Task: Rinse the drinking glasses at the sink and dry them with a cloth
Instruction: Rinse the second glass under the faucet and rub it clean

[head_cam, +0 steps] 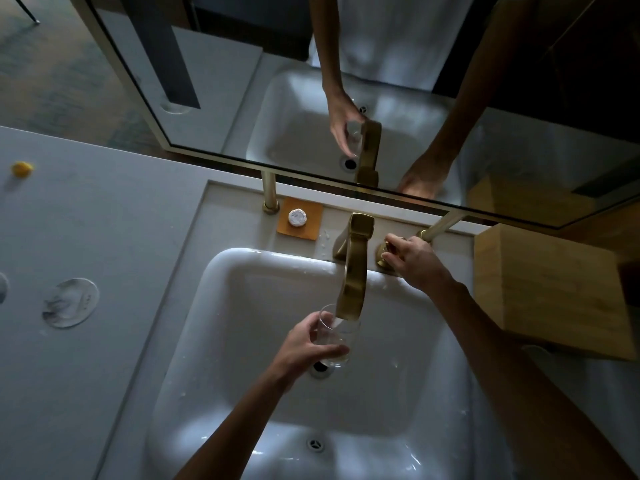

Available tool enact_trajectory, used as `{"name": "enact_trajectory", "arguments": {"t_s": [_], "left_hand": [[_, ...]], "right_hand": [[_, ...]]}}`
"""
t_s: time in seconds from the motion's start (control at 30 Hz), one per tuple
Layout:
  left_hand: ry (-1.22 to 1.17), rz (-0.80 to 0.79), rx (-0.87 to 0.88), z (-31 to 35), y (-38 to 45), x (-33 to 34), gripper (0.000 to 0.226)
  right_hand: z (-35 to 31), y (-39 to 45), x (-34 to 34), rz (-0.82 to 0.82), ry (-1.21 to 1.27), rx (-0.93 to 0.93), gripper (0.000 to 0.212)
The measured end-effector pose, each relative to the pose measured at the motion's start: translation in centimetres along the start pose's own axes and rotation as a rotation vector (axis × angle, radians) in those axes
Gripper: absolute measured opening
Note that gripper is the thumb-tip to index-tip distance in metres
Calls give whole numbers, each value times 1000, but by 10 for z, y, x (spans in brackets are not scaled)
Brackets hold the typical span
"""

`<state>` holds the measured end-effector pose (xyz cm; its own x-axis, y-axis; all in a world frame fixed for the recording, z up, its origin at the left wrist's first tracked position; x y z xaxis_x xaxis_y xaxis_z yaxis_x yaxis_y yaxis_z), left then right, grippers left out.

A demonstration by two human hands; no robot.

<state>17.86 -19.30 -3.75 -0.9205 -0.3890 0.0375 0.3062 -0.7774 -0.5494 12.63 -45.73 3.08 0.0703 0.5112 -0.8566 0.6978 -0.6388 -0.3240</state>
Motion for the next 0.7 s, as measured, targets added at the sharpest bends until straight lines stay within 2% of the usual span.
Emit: {"name": "enact_trajectory", "arguments": {"t_s": [0.17, 0.3, 0.4, 0.43, 0.47, 0.57, 0.6, 0.7], "left_hand": [[1, 17, -1, -1, -2, -3, 70], [-33, 27, 7, -1, -2, -5, 75], [-62, 20, 15, 0, -2, -5, 72], [-71, 18, 18, 0, -2, -5, 72], [-81, 15, 20, 1, -2, -5, 73], [-82, 3, 30, 4, -3, -4, 79], [-79, 3, 31, 5, -3, -4, 80], [-73, 10, 29, 5, -6, -7, 78]], "right_hand": [[-1, -15, -1, 79, 172, -13, 49], [7, -45, -11, 387, 206, -23, 52], [9, -94, 1, 596, 428, 114, 35], [9, -107, 15, 567, 572, 157, 30], [7, -114, 38, 464, 762, 196, 30], [-19, -134, 111, 11, 1390, 309, 30], [-30, -140, 124, -91, 1549, 323, 34], [-55, -150, 135, -215, 1752, 278, 47]]}}
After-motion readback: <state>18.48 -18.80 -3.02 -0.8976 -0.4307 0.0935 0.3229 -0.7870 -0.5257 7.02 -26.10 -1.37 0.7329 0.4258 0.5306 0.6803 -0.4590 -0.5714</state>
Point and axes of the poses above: each hand's wrist, its own y-axis towards the middle knuckle, its own x-axis out of the palm, z = x × y, the point moved 9 cm from there along y, towards the middle knuckle, and after that the axes turned 7 degrees about y, right-handed, at the moved point
